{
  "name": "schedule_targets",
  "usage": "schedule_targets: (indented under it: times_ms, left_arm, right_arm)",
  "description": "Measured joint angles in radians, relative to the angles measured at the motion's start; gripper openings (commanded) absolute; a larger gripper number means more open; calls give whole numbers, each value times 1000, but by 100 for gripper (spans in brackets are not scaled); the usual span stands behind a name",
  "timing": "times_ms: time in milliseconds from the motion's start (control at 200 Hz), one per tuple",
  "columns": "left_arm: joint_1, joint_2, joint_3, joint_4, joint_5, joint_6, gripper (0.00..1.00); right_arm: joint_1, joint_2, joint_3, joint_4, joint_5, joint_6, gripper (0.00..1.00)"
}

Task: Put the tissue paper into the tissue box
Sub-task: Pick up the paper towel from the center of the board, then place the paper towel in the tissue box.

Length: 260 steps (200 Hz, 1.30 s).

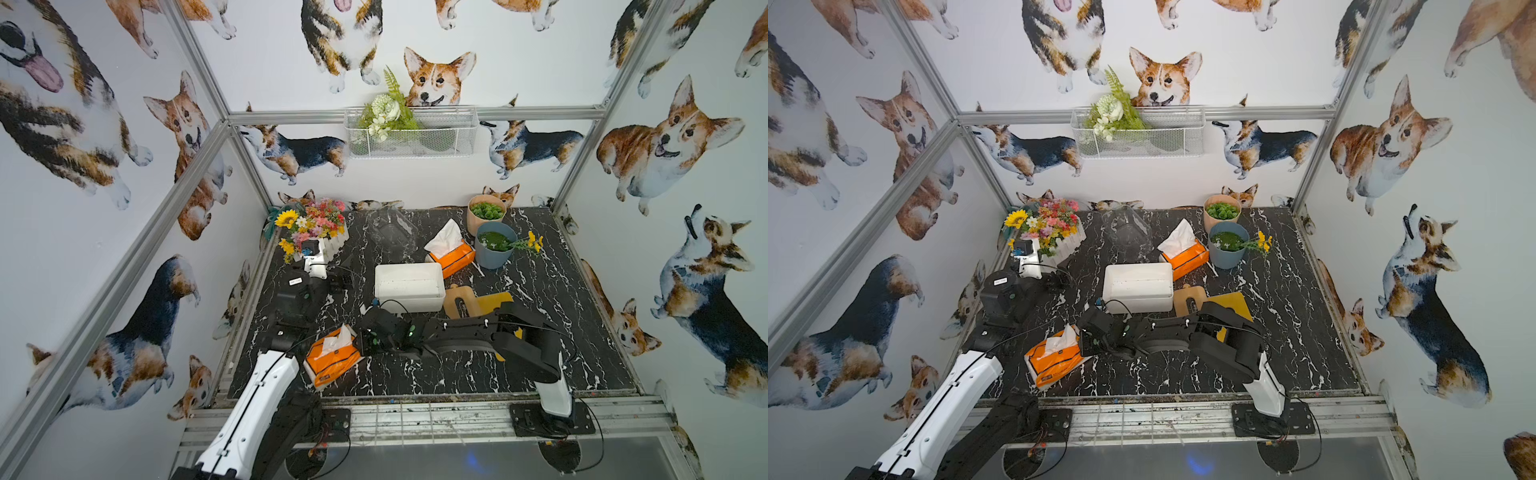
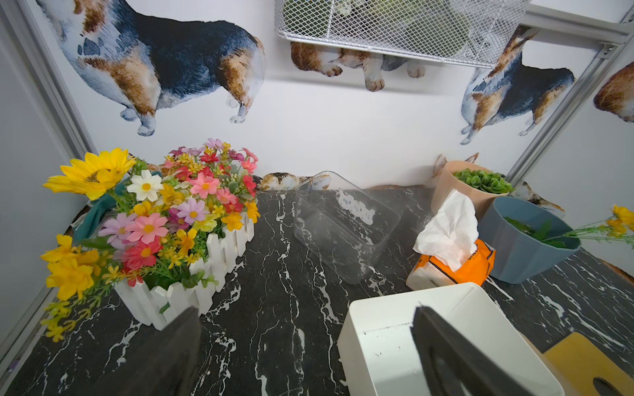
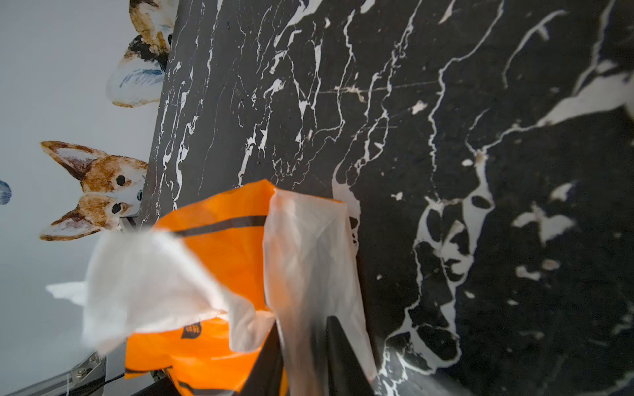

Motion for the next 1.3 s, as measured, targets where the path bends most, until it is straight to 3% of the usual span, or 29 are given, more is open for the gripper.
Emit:
schedule_targets:
  times_ms: [135,335,776,1061,1301]
  left_arm:
    - [0,-1,0,0,0,0,100]
    - [0,-12,-11,5,0,0,100]
    - [0,-67,-46,57,6,-3,100]
    - [0,-132,-91,125,27,-3,100]
    - [0,-101,-85,135,50,-7,100]
  right_arm:
    - [0,-8,0,0,0,-6,6]
    - [0,-61,-10,1,14,-22,2]
    - [-3,-333,-109,-1,181,-33,0]
    - [-105,-492,-225,-19,235,-43,0]
    - [-185,-658,-340,-30,271,-28,0]
